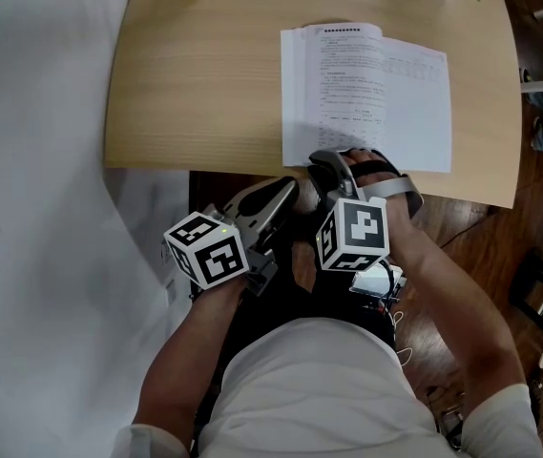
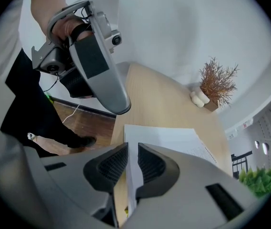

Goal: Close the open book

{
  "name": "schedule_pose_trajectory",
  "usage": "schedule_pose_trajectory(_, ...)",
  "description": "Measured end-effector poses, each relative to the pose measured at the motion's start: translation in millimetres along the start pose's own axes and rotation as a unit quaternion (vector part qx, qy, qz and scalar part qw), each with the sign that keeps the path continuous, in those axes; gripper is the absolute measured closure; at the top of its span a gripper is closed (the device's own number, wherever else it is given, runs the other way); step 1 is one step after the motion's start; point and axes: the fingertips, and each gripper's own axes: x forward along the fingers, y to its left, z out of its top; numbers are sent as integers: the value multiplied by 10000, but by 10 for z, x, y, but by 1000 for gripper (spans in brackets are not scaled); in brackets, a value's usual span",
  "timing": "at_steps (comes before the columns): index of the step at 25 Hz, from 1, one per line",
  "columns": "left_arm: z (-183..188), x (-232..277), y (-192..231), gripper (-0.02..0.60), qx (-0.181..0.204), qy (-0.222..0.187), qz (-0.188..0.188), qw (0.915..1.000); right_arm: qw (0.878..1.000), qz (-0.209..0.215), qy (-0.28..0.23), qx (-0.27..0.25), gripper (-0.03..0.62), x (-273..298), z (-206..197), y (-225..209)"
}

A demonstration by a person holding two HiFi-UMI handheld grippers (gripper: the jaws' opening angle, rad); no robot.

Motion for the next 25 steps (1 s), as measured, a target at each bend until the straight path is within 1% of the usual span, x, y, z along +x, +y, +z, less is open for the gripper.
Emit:
schedule_pose_trajectory(15, -31, 17, 3, 583, -59, 33, -73, 10000, 9999, 34, 35, 109, 537, 40, -3, -6)
schedule_pose_trajectory(17, -30, 17, 8, 583, -62, 35, -80, 9999, 9999, 45, 39, 111, 542, 44, -2, -4)
schedule_pose_trajectory(20, -34, 9, 23, 583, -71, 31, -84, 9999, 9999, 19, 39, 130, 566, 54, 9, -3)
schedule_pose_trajectory(25, -30, 12, 17, 583, -79, 39, -95, 9999, 9999, 4, 0, 156, 577, 33, 42, -21)
